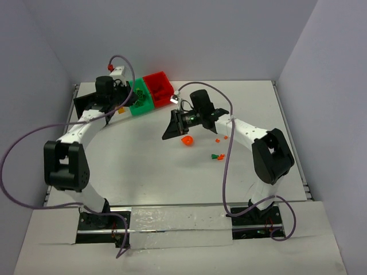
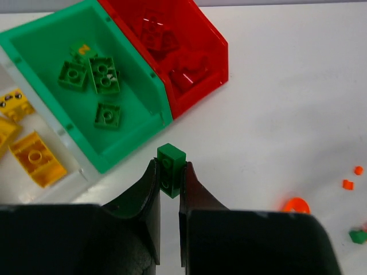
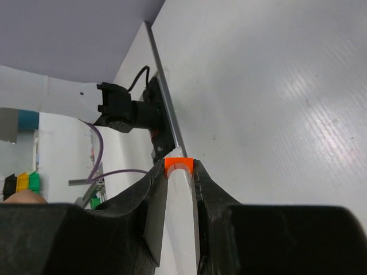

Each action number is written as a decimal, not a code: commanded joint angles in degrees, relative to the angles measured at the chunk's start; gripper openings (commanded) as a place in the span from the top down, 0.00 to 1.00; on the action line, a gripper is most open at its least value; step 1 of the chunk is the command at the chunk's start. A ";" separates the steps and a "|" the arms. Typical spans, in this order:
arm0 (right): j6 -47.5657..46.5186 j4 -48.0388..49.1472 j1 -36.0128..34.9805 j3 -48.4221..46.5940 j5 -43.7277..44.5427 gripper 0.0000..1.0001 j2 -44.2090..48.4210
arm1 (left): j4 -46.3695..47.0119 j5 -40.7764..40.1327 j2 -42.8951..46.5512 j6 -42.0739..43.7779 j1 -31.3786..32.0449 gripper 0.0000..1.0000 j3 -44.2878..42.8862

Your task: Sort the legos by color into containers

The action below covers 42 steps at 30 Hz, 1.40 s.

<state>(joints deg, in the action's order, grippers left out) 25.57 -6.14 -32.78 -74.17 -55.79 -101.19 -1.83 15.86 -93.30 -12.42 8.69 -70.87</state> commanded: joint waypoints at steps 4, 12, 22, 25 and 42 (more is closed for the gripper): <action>-8.09 -7.16 0.96 -2.87 3.71 1.00 3.54 | 0.24 -2.40 -14.98 4.56 -0.23 0.96 -15.66; -15.63 -11.57 1.05 -4.15 9.14 1.00 5.60 | -2.08 -7.31 -25.54 4.71 -0.64 0.70 -25.70; -27.01 -10.52 1.05 -1.70 10.45 1.00 10.91 | -8.63 -2.15 -26.60 2.58 -3.36 0.43 -30.96; -31.45 -10.95 1.05 -1.20 10.95 1.00 12.18 | -9.59 15.19 -20.73 1.28 -3.90 0.45 -25.74; -49.59 -21.09 -5.39 -8.15 16.30 1.00 10.79 | 1.36 41.86 14.88 -22.51 5.67 0.43 11.93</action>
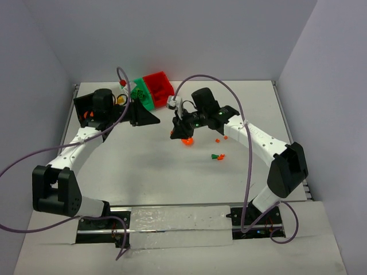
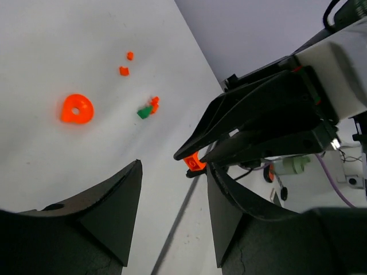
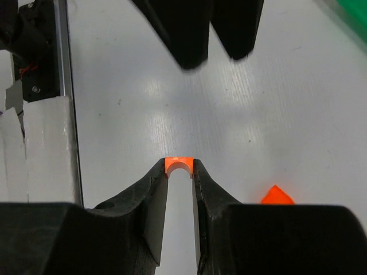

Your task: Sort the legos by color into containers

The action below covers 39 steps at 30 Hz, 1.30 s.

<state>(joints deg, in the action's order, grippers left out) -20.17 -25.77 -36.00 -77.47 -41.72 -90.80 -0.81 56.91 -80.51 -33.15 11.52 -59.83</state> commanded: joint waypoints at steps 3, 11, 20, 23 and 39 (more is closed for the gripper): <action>-2.57 -1.10 -2.93 -5.43 3.05 1.00 0.10 | -1.71 0.89 1.37 -1.76 4.11 0.43 0.39; -2.14 -0.97 -4.61 -6.65 5.26 1.00 -0.45 | 0.13 6.37 -0.98 -4.42 6.36 0.40 1.94; -1.01 -0.43 -4.61 -7.64 6.03 1.00 -0.69 | 3.10 10.22 -2.06 -7.47 8.12 0.44 3.41; -0.93 -0.24 -4.62 -8.24 5.77 1.00 -0.61 | 6.62 12.16 -3.03 -11.08 8.88 0.44 4.39; 2.86 4.24 -4.70 -10.52 10.45 0.98 -2.37 | 38.61 19.03 -5.62 -39.23 10.19 0.74 12.02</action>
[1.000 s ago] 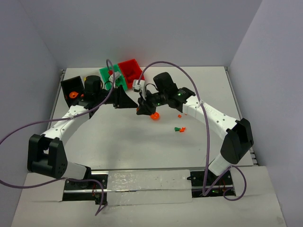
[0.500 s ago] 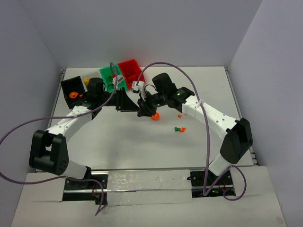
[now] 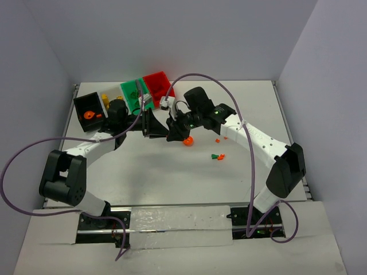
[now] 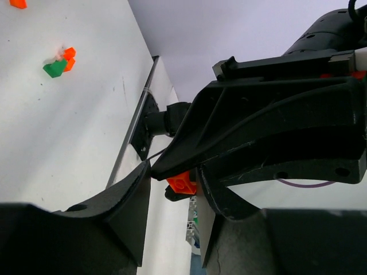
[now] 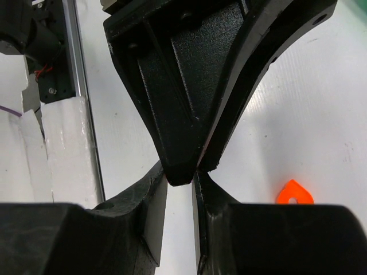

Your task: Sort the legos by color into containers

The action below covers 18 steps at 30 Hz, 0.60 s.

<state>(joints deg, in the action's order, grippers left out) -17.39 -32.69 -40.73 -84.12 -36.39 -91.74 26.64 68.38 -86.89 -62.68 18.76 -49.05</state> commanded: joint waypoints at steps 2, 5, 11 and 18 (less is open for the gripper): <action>0.24 11.64 0.04 -4.11 5.76 0.98 -1.58 | 11.67 7.72 0.69 -10.61 2.94 0.77 1.33; 0.47 11.77 0.04 -4.12 6.64 0.90 -1.77 | 11.85 7.91 0.67 -10.62 2.86 0.97 1.33; 0.09 11.42 0.04 -2.80 8.79 0.78 -1.33 | 10.19 7.66 1.29 -8.77 1.72 1.00 1.42; -0.72 11.18 0.10 -0.81 10.65 0.65 -0.63 | 9.58 8.91 1.61 -9.18 -1.93 1.00 1.72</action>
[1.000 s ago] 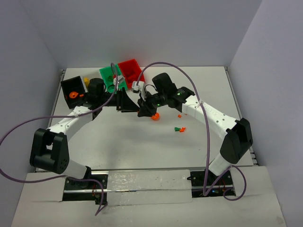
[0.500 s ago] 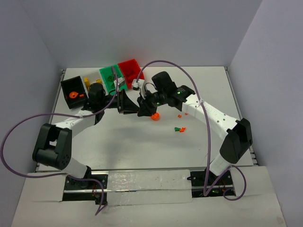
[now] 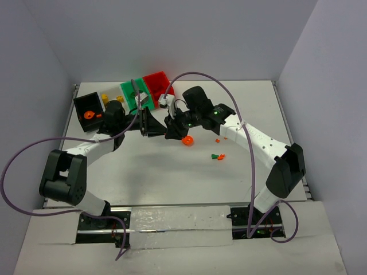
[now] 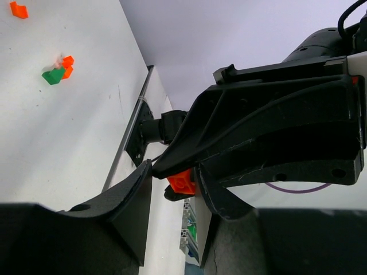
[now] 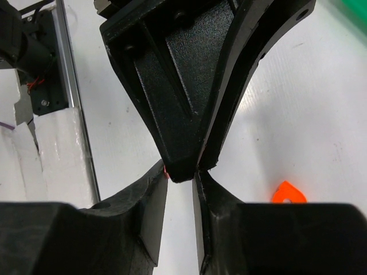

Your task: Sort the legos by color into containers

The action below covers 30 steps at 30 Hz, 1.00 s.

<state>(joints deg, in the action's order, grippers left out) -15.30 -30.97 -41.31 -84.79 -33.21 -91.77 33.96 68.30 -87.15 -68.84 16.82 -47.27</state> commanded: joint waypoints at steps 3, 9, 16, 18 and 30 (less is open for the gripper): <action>-2.83 9.62 0.70 0.31 8.42 0.60 -0.61 | 1.02 9.21 2.55 -2.03 -1.26 1.00 0.55; -2.45 10.10 1.23 1.43 8.91 0.57 -1.01 | -4.32 9.39 2.59 2.01 -3.39 1.00 0.68; -0.60 10.49 3.44 3.85 9.03 0.53 -0.95 | -55.13 -3.36 -1.10 54.42 -5.22 0.99 -13.52; 1.54 10.41 5.49 5.63 7.74 0.48 0.04 | -64.39 -12.00 -2.64 64.05 -4.46 0.99 -15.27; 12.27 10.14 24.57 18.39 6.32 0.17 8.48 | -54.71 -46.12 -1.00 77.01 14.25 0.41 -11.99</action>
<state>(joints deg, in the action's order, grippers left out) -6.40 -22.11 -20.12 -68.70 -27.38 -89.37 -24.75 35.55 -88.36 3.45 24.23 -57.31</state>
